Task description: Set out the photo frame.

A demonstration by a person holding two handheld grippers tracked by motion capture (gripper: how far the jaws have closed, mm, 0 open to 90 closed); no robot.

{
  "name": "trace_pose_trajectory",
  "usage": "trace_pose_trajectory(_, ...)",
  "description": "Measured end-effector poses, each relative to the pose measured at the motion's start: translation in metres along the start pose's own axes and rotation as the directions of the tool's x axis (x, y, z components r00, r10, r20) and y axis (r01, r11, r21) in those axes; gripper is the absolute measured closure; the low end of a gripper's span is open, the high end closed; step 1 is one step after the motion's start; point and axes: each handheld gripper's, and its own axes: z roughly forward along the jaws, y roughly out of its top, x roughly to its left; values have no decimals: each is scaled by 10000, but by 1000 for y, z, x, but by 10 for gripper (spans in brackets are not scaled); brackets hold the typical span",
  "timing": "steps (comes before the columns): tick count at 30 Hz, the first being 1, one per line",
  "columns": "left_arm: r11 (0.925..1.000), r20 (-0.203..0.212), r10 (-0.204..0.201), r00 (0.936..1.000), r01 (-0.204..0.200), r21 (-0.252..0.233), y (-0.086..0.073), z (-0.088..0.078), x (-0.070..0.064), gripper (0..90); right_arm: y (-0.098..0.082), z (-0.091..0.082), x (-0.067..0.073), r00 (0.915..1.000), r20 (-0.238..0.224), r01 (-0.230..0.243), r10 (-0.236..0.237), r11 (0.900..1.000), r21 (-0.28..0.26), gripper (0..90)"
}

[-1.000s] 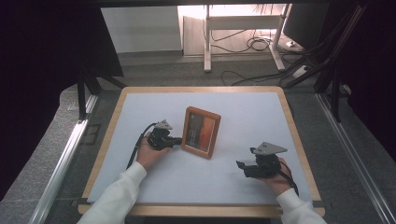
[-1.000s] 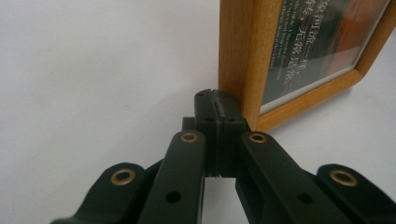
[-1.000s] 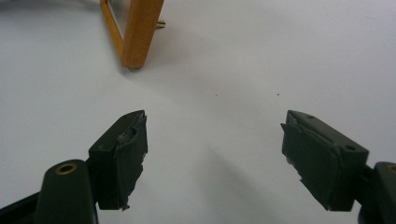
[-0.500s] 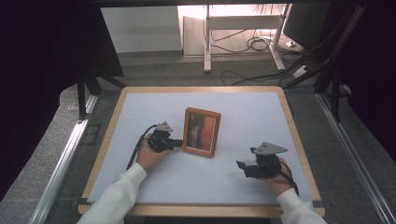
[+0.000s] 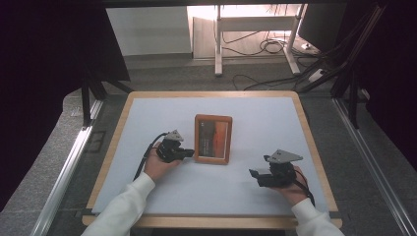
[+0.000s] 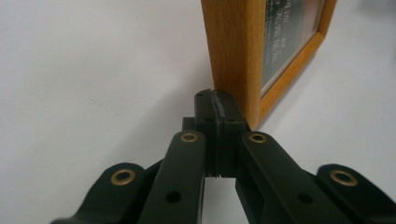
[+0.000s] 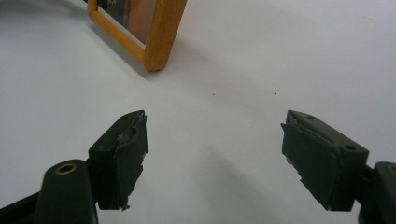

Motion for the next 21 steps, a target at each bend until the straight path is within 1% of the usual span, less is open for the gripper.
trace_pose_trajectory(4, 10000, 67, 47, 10000, -47, 2, 0, 1, -4, 900, 0, 0, 0, 10000, 18, 22, -22, 10000, 32, 231)
trace_pose_trajectory(6, 9999, 94, 141, 9999, -142, 61, 0, 0, -5, 900, 0, 0, 0, 10000, 19, -3, 3, 10000, 40, 230)
trace_pose_trajectory(9, 9999, 149, 145, 9998, -146, 27, 0, 1, -7, 900, 0, 1, 0, 10000, 41, 19, -19, 10000, 49, 230)
trace_pose_trajectory(10, 9998, 150, 206, 9997, -207, 69, 0, 0, -7, 900, 0, 1, 0, 10000, 41, 14, -14, 10000, 50, 230)
trace_pose_trajectory(19, 9997, 225, 220, 9995, -223, 119, 0, 1, -7, 900, -1, 1, 0, 10000, 44, 28, -28, 10000, 67, 229)
trace_pose_trajectory(21, 9998, 208, 180, 9996, -181, 56, 0, 1, -7, 900, -1, 1, 0, 10000, 40, 24, -24, 10000, 62, 229)
